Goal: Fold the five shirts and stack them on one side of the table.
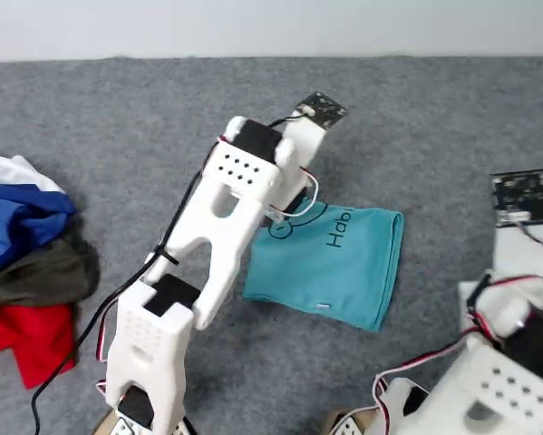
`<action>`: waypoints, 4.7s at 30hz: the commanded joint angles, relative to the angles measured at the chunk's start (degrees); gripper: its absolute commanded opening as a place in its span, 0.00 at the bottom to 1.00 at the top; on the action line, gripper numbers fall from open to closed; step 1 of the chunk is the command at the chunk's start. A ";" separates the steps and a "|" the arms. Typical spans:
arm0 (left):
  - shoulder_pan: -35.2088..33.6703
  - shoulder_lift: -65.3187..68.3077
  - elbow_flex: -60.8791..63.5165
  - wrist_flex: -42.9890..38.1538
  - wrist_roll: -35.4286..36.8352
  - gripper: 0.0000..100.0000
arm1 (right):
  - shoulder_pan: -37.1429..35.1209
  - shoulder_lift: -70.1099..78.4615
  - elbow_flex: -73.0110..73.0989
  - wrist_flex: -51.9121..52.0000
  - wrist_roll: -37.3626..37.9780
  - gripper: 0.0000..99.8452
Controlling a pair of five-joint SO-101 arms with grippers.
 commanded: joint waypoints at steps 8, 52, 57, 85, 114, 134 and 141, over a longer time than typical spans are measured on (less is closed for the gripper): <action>-1.32 7.56 -0.84 -10.55 0.26 0.01 | -18.15 -0.22 12.22 -8.31 -10.46 0.01; -31.38 -27.87 15.43 1.41 -2.37 0.01 | -37.67 12.97 29.71 -44.00 -10.37 0.01; -34.46 -32.62 19.82 1.41 -5.45 0.01 | -34.77 23.78 22.42 -44.44 -15.82 0.02; -40.44 -34.02 21.67 1.23 -7.82 0.01 | -34.42 55.25 10.46 -47.52 -37.01 0.19; -40.44 -34.29 21.67 1.32 -7.47 0.01 | -29.76 68.44 -17.05 -47.43 33.67 0.01; -40.44 -34.64 21.67 1.32 -7.47 0.01 | -30.55 64.57 -29.63 -34.24 -9.93 0.24; -40.44 -34.73 21.67 1.41 -7.38 0.01 | -31.25 61.32 -29.63 -25.19 -35.16 0.24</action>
